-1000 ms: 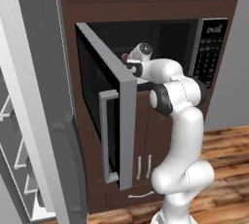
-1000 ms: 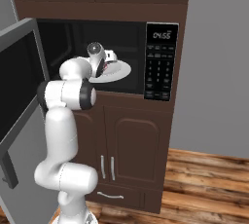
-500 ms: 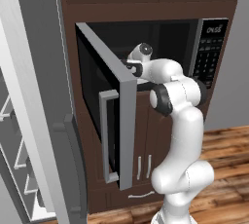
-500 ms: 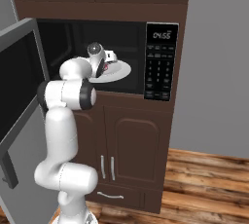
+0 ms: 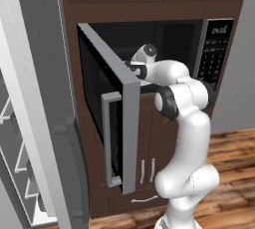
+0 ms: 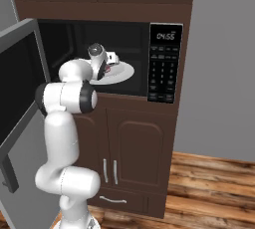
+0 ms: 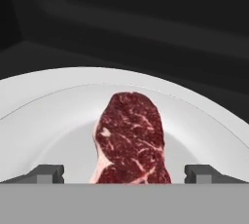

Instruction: Transport the steak from the fridge to the microwave and turn on the microwave.

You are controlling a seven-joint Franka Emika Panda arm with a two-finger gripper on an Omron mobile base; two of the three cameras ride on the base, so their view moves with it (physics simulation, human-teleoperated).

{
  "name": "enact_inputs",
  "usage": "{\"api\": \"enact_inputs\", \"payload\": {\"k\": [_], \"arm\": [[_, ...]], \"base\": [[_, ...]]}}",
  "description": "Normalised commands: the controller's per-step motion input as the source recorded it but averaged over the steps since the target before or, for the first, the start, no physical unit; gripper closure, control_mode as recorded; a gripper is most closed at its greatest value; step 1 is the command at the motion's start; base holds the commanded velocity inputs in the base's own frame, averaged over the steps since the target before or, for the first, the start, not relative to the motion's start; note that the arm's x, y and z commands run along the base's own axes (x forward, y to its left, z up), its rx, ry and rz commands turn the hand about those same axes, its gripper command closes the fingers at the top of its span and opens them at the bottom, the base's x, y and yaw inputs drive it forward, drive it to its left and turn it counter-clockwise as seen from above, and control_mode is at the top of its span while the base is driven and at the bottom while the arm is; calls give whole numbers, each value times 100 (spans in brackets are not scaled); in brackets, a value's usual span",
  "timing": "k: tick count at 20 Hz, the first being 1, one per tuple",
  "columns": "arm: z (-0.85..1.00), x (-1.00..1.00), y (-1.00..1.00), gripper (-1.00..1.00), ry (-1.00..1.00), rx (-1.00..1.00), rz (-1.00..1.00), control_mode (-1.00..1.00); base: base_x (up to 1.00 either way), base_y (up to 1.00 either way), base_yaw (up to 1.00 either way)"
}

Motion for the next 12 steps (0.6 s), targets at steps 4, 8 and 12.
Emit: {"api": "enact_inputs", "payload": {"k": [4, 8, 12], "arm": [[1, -25, 0, -100, 0, 0, 0, -100], [13, -17, -4, -100, 0, 0, 0, -100], [24, -15, -7, -100, -2, 0, 0, -100]], "base": [[0, 0, 0], [0, 0, 0], [0, 0, 0]]}}
